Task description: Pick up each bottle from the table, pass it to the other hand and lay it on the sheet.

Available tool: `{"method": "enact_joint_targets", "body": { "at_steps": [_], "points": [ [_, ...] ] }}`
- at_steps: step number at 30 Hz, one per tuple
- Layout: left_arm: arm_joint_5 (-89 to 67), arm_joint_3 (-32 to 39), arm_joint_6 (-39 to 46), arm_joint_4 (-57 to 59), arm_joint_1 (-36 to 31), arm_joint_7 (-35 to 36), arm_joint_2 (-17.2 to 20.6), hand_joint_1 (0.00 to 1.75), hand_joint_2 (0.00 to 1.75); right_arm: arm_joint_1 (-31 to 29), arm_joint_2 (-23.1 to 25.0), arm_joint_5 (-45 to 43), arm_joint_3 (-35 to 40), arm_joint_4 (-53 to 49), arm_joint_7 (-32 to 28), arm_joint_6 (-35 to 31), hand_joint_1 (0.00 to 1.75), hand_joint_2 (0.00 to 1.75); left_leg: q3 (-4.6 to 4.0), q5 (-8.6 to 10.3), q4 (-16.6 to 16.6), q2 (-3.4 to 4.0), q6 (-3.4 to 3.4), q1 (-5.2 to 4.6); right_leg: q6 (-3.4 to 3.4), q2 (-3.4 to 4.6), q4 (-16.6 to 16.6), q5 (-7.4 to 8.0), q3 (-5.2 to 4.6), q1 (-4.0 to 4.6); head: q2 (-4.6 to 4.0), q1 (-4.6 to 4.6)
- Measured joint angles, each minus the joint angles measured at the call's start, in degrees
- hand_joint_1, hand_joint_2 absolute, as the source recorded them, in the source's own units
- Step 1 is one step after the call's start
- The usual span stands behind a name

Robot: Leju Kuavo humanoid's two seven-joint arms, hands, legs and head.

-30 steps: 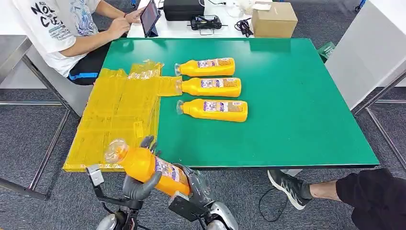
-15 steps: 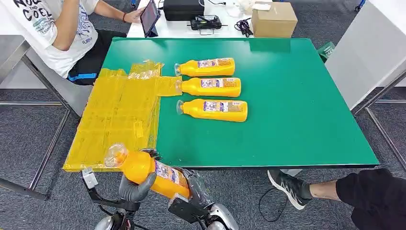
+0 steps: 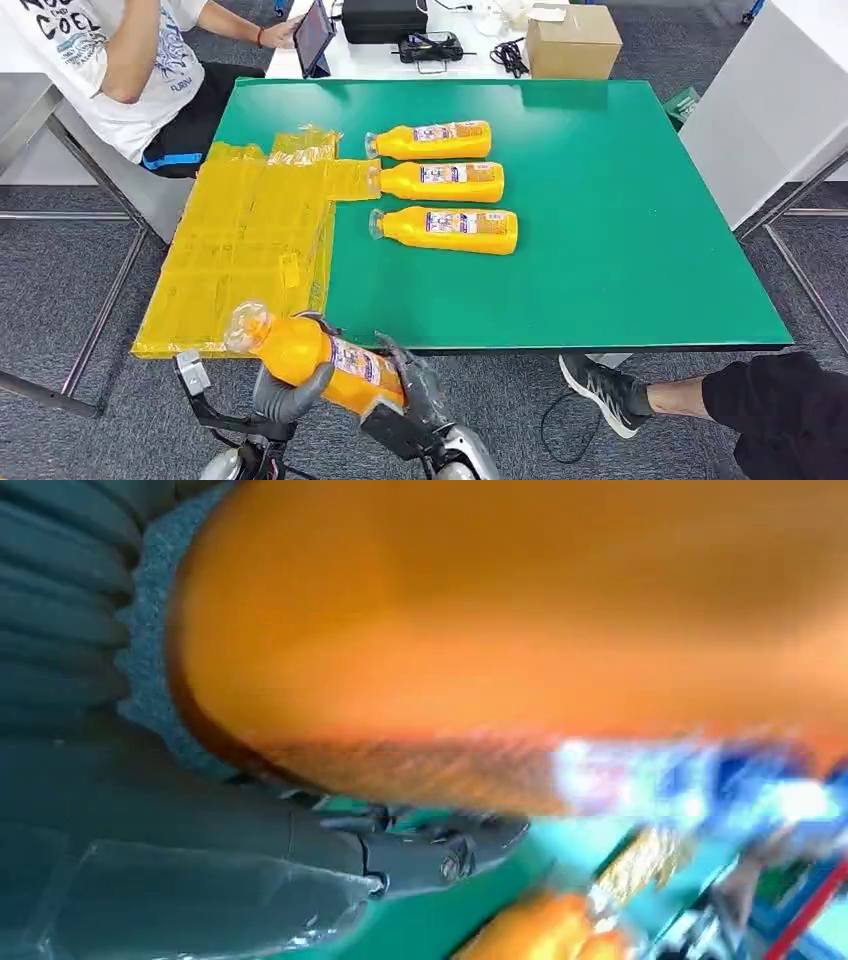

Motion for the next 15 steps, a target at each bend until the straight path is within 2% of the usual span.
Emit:
{"method": "enact_joint_targets", "body": {
  "at_steps": [6,15],
  "points": [
    [-2.21,0.66,3.35,-2.84,-0.44,-0.87,-0.15,1.75,1.75,3.88,-0.02,-4.51,-3.35,-10.18,0.24,1.51,0.00,0.00,-0.02,0.00,0.00,-0.02,0.00,0.00,0.00,-0.01,0.00,0.00,0.01,0.00,0.00,0.02],
    [-6.82,5.97,10.37,-6.23,-3.35,-1.57,0.57,1.75,1.75,7.48,-0.50,-7.13,-6.54,-25.67,-1.40,2.51,0.00,0.00,0.00,0.03,0.00,0.01,-0.01,0.00,-0.01,0.00,0.01,0.02,0.00,0.00,0.00,-0.02]
  ]
}}
